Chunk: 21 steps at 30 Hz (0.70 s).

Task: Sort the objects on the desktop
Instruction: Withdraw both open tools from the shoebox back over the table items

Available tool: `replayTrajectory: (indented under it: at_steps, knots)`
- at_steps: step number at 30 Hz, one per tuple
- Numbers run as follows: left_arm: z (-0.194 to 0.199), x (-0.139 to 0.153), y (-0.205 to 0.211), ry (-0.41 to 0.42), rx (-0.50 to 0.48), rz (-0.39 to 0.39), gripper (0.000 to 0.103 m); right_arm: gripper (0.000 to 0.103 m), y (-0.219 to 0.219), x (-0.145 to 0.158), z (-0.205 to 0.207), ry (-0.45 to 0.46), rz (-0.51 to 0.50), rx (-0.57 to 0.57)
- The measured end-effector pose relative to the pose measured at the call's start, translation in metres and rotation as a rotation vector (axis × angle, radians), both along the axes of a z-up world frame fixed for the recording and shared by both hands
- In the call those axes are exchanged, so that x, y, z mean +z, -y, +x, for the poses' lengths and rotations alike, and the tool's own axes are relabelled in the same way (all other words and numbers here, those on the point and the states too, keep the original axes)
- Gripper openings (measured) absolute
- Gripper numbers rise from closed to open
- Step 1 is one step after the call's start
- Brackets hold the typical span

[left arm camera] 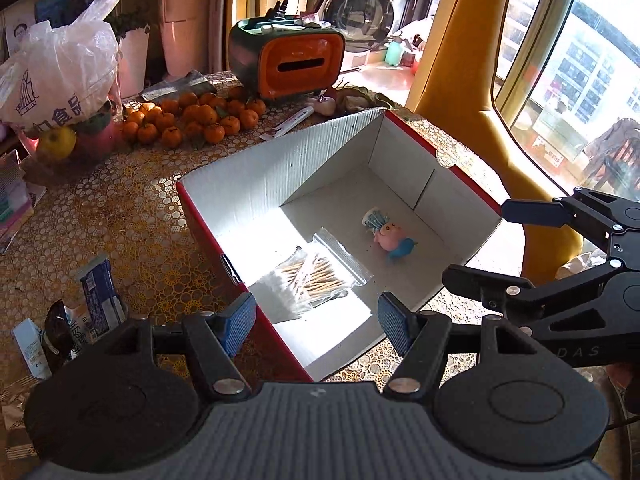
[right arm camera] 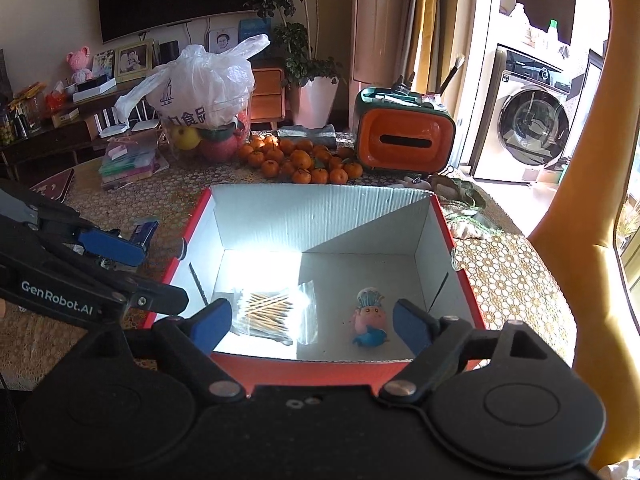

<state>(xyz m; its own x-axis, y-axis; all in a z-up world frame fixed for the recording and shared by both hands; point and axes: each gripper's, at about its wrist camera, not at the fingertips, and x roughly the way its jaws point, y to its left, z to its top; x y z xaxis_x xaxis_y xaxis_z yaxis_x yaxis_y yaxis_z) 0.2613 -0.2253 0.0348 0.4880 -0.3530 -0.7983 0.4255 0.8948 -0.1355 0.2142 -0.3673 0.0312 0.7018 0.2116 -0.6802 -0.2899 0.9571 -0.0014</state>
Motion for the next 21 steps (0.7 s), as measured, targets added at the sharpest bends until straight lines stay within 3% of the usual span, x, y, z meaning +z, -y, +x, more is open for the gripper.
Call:
replayTrajectory:
  at_steps: [15,21]
  knots:
    - [-0.062,0.010,-0.039,0.049,0.031,-0.060,0.067,0.089,-0.026,0.015,-0.056,0.050,0.058,0.051]
    - [-0.085,0.012,-0.059,0.067,0.061,-0.098,0.071,0.089,-0.042,0.019,-0.075,0.060,0.070,0.094]
